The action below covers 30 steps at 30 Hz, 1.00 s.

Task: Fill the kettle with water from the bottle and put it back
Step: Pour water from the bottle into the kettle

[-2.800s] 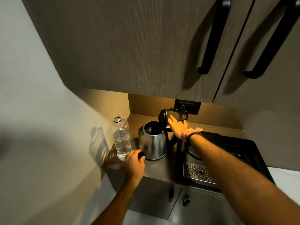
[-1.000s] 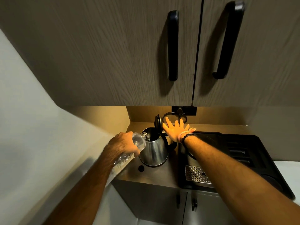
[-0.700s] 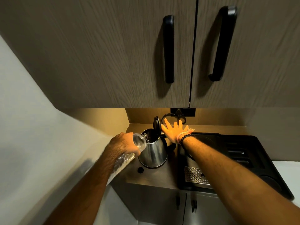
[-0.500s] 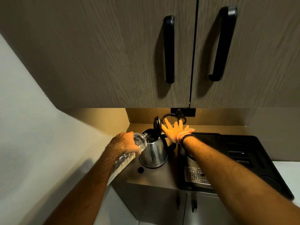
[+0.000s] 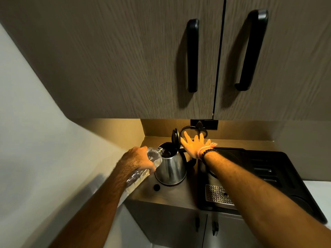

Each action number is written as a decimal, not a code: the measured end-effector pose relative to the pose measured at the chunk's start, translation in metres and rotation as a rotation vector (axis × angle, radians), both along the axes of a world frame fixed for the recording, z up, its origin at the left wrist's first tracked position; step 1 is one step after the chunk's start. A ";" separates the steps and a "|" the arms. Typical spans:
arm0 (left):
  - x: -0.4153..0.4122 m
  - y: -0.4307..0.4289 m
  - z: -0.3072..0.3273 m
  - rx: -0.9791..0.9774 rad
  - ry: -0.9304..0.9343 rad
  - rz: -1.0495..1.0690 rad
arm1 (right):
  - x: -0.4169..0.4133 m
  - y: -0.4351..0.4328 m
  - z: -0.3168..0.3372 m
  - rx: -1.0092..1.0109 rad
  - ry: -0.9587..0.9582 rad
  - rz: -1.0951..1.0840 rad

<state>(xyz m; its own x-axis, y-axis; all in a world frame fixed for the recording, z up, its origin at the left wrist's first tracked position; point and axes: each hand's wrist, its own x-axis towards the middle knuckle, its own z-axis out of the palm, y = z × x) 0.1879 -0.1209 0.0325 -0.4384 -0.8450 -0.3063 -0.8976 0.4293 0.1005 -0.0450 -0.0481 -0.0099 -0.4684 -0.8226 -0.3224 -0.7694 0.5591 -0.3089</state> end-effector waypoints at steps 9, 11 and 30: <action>0.003 -0.002 -0.010 -0.023 0.017 0.016 | 0.000 0.000 0.001 0.000 -0.004 -0.011; 0.004 -0.002 -0.014 -0.018 0.043 0.030 | 0.001 -0.001 0.001 0.001 -0.001 -0.011; 0.040 -0.017 -0.054 -0.191 0.797 0.306 | 0.000 0.000 0.000 0.014 -0.013 -0.003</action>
